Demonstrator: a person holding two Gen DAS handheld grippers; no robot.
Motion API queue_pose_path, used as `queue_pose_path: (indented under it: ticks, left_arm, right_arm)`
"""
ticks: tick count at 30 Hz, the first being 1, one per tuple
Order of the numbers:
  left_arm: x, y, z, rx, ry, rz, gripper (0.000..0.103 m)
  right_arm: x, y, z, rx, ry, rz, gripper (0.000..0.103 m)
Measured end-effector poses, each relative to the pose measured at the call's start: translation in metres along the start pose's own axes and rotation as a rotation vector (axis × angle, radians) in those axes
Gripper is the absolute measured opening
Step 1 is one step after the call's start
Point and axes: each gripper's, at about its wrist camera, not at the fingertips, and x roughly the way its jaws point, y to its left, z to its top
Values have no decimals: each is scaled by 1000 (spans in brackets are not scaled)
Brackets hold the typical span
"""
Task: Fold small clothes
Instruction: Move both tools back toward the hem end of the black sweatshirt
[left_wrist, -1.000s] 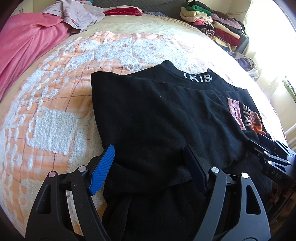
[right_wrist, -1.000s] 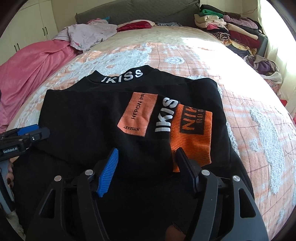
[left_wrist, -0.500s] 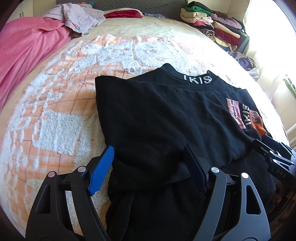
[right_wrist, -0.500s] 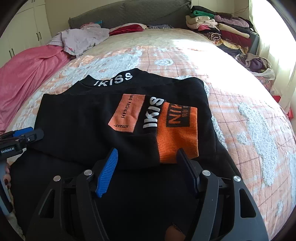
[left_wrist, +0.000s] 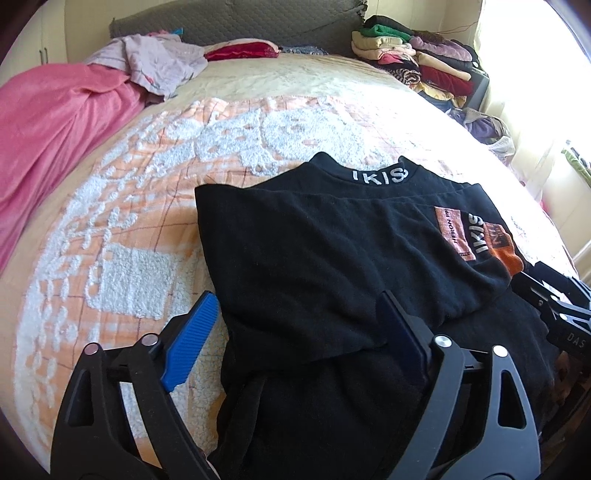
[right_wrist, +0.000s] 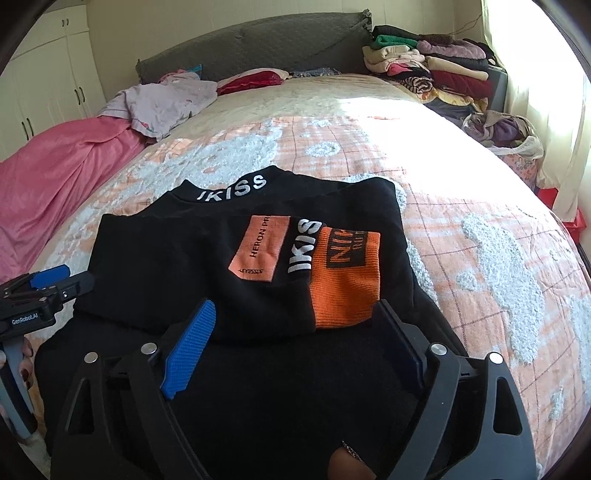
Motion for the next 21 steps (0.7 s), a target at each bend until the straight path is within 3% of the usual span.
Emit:
queue_pose_path:
  ticks: [3, 5, 21]
  left_arm:
    - [-3, 0, 1, -5, -13, 12, 93]
    - [-3, 0, 1, -14, -16, 13, 93]
    - [-33, 13, -3, -75, -102, 33, 93]
  right_arm:
    - [-7, 1, 1, 5, -22, 4, 91]
    - [-11, 2, 1, 3, -38, 3, 98]
    - [-46, 15, 0, -6, -119, 10, 98]
